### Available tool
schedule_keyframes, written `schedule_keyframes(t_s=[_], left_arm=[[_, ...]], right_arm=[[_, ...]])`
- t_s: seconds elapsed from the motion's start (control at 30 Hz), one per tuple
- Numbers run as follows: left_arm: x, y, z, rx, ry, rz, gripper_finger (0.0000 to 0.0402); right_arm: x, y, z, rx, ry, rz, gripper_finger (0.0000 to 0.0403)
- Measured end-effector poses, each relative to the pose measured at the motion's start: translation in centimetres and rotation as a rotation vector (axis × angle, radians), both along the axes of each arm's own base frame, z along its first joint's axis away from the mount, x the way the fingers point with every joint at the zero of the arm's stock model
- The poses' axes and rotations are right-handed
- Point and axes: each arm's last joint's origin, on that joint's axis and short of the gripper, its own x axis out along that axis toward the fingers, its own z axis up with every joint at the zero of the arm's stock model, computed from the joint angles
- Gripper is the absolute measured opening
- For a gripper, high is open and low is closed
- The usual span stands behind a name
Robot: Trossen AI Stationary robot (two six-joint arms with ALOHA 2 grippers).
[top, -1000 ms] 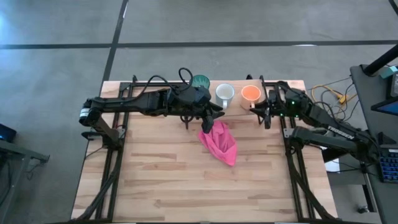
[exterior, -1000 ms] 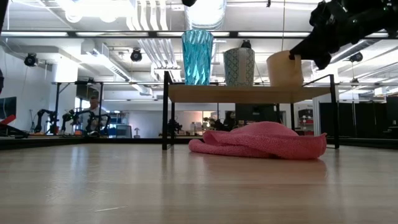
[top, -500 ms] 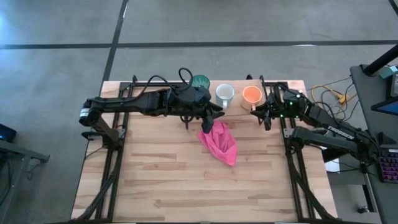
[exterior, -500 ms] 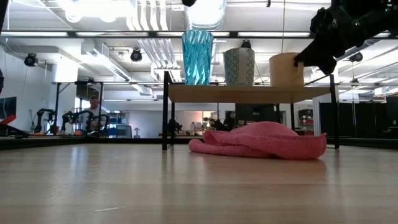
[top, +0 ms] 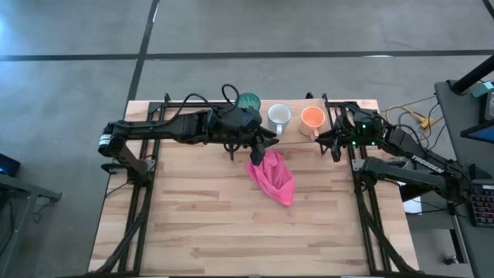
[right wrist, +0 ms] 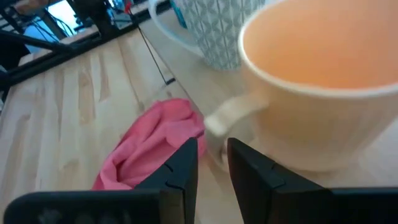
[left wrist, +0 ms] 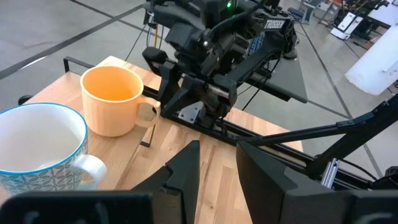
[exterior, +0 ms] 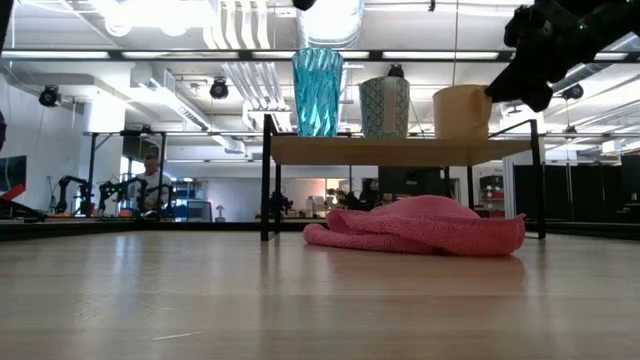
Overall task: Stack small to large cups/mugs on shelf
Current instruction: Put the yellow cup on the shelf
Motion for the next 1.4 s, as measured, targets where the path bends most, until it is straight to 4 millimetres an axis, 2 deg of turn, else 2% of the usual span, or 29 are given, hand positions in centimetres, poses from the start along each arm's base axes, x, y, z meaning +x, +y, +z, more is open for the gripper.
schedule_keyframes(t_s=[0.27,0.4,0.67,0.77,0.97,1.4], left_arm=[[0.0,0.0,0.0,0.0,0.0,-0.001,0.0091],[0.0,0.0,0.0,-0.001,0.0,-0.003,0.0091],[0.0,0.0,0.0,0.003,0.003,-0.003,0.0089],[0.0,0.0,-0.1,0.003,0.01,-0.003,0.0073],[0.0,0.1,-0.4,0.036,0.023,-0.003,0.0009],[-0.2,1.8,-0.3,0.057,0.022,0.068,0.0001]], right_arm=[[-0.9,0.6,1.3,0.057,0.064,-0.01,0.0082],[-1.4,0.9,2.7,0.102,0.047,-0.04,0.0077],[-1.8,1.2,5.5,0.093,-0.028,-0.055,0.003],[-1.7,1.1,5.5,0.091,-0.021,-0.065,0.0012],[-0.8,0.3,4.8,0.109,0.032,-0.113,0.0009],[2.5,-1.9,3.6,0.116,0.109,-0.127,0.0008]])
